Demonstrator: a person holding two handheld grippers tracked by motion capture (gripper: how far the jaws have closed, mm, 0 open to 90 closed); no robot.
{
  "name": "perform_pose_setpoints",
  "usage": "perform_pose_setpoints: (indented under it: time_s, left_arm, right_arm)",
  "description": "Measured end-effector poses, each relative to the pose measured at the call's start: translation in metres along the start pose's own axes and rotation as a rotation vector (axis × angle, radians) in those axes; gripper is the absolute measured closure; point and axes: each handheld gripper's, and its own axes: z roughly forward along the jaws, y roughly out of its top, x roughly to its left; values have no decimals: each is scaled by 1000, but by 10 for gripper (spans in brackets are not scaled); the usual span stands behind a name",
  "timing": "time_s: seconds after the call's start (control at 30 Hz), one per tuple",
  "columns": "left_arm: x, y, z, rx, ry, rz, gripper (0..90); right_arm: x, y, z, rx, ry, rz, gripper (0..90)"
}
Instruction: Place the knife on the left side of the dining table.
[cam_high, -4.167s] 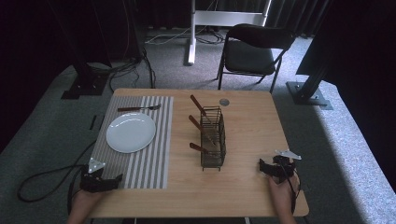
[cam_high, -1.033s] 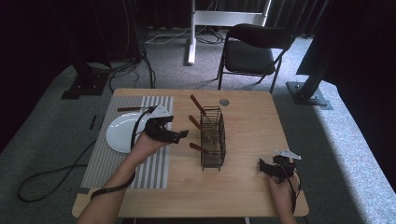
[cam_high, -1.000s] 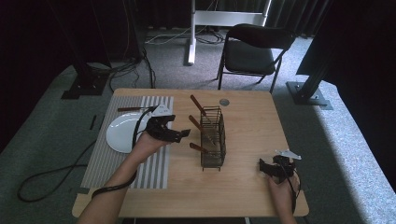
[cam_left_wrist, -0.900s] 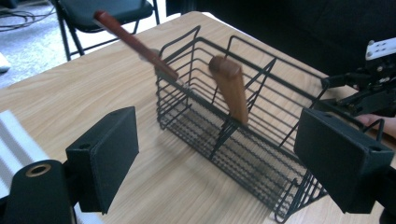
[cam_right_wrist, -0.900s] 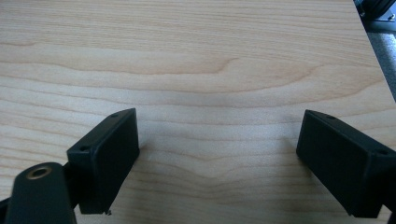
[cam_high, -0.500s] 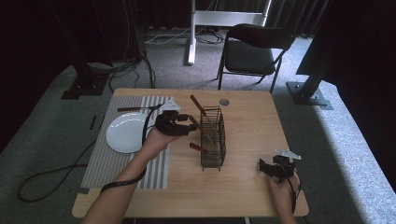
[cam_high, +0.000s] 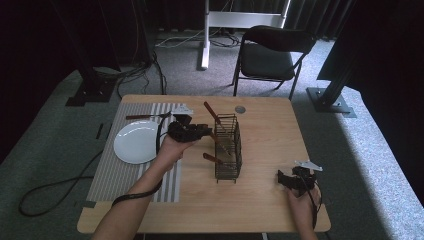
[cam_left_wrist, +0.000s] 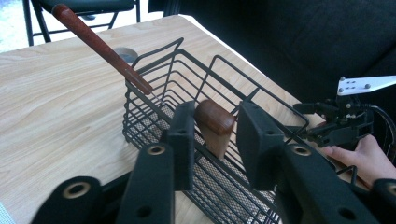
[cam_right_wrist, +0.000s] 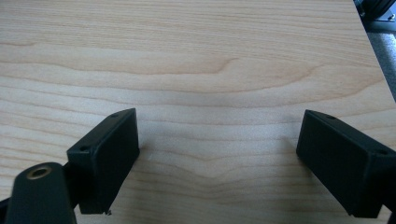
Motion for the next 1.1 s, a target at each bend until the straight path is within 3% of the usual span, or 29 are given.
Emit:
perform_pose_setpoints:
  time_s: [0.07,0.23,0.37,0.53,0.9,1.1]
  left_arm:
    - [1,-1,-1,-4,-28,-13,725]
    - [-6,-1,-2,-6,-48,19,746]
    - [-13,-1,-1,-13,-40,60,749]
    - [-18,2,-4,-37,-44,65,753]
    - [-28,10,-26,-70,-51,92,753]
    - [-30,14,-39,-94,-68,86,753]
  right_arm:
    - [0,0,0,0,0,0,123]
    - [0,0,0,-1,0,1,123]
    - [0,0,0,-1,0,1,123]
    - [0,0,0,-1,0,0,124]
    - [0,0,0,-1,0,1,124]
    - [0,0,0,-1,0,1,124]
